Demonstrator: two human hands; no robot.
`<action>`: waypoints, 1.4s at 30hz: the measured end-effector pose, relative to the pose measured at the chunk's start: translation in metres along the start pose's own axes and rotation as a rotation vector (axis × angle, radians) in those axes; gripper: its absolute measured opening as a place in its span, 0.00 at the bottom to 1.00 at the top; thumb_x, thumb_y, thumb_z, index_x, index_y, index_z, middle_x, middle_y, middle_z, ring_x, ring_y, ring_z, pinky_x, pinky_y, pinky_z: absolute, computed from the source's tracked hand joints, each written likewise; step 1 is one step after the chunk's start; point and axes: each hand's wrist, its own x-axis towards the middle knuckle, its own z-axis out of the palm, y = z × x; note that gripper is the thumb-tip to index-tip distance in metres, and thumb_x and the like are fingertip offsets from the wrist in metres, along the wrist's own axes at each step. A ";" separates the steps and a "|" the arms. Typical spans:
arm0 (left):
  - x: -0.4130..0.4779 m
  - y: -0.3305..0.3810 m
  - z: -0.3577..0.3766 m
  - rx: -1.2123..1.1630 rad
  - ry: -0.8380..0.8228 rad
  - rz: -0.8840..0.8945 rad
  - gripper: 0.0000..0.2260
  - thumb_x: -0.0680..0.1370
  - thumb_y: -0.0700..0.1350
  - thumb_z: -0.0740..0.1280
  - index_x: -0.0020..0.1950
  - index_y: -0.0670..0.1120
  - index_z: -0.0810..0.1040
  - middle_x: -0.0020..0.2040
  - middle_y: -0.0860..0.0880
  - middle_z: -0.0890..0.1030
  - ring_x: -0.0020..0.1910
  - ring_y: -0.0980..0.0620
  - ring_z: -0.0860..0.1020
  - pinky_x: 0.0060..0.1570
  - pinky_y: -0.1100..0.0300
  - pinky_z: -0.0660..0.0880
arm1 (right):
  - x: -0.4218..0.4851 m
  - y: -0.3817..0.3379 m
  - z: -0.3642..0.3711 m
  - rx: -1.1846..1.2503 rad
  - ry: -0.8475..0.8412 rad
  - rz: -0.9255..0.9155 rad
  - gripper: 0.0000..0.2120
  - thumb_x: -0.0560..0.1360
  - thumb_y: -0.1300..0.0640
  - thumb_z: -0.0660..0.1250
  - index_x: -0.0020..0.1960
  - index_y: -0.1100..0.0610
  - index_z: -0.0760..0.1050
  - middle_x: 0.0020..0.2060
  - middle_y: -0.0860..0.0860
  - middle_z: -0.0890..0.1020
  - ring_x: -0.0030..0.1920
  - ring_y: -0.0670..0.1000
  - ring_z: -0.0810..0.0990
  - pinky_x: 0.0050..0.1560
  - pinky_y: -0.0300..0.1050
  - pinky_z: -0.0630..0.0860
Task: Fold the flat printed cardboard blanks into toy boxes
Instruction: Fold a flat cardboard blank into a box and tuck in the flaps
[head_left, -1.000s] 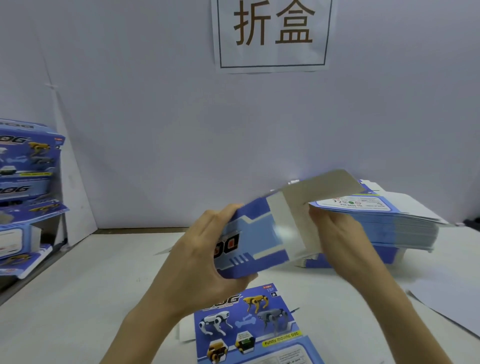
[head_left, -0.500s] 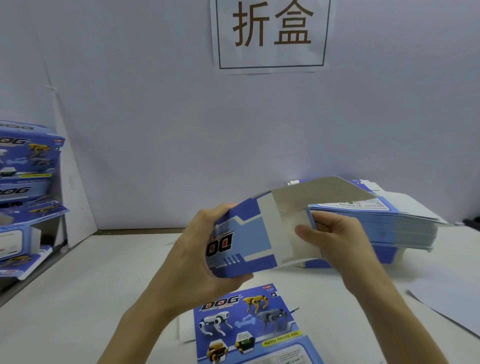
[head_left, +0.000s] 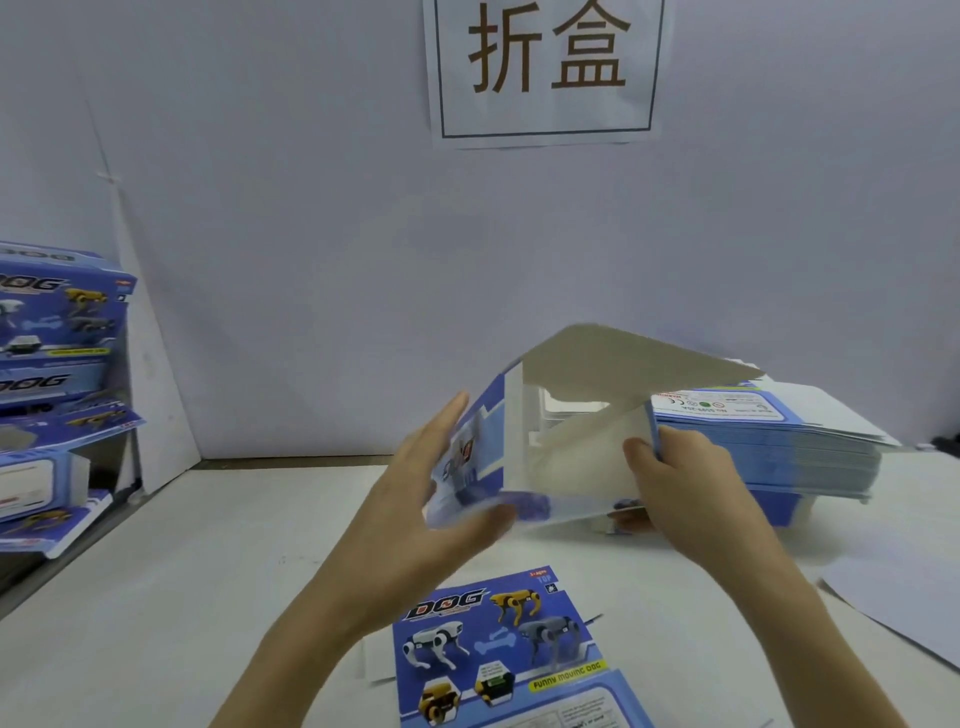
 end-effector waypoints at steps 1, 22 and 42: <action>0.004 0.002 0.001 -0.099 -0.043 -0.052 0.42 0.61 0.67 0.74 0.70 0.72 0.56 0.65 0.74 0.65 0.60 0.77 0.68 0.52 0.75 0.71 | -0.002 -0.002 0.001 -0.019 0.017 -0.011 0.18 0.80 0.60 0.55 0.32 0.61 0.65 0.26 0.53 0.71 0.16 0.39 0.72 0.14 0.31 0.59; 0.004 -0.010 0.008 0.563 0.472 -0.189 0.11 0.83 0.47 0.53 0.43 0.49 0.67 0.30 0.55 0.70 0.29 0.58 0.71 0.29 0.65 0.65 | -0.028 -0.024 0.033 -0.104 -0.076 -0.163 0.17 0.82 0.57 0.54 0.34 0.52 0.63 0.38 0.56 0.79 0.44 0.60 0.82 0.48 0.59 0.78; 0.001 0.004 -0.013 0.304 0.308 -0.124 0.13 0.78 0.60 0.57 0.41 0.55 0.73 0.31 0.61 0.76 0.35 0.66 0.76 0.33 0.73 0.70 | -0.018 -0.010 0.028 0.249 -0.130 -0.164 0.23 0.76 0.57 0.64 0.68 0.39 0.69 0.34 0.48 0.82 0.33 0.49 0.82 0.29 0.41 0.80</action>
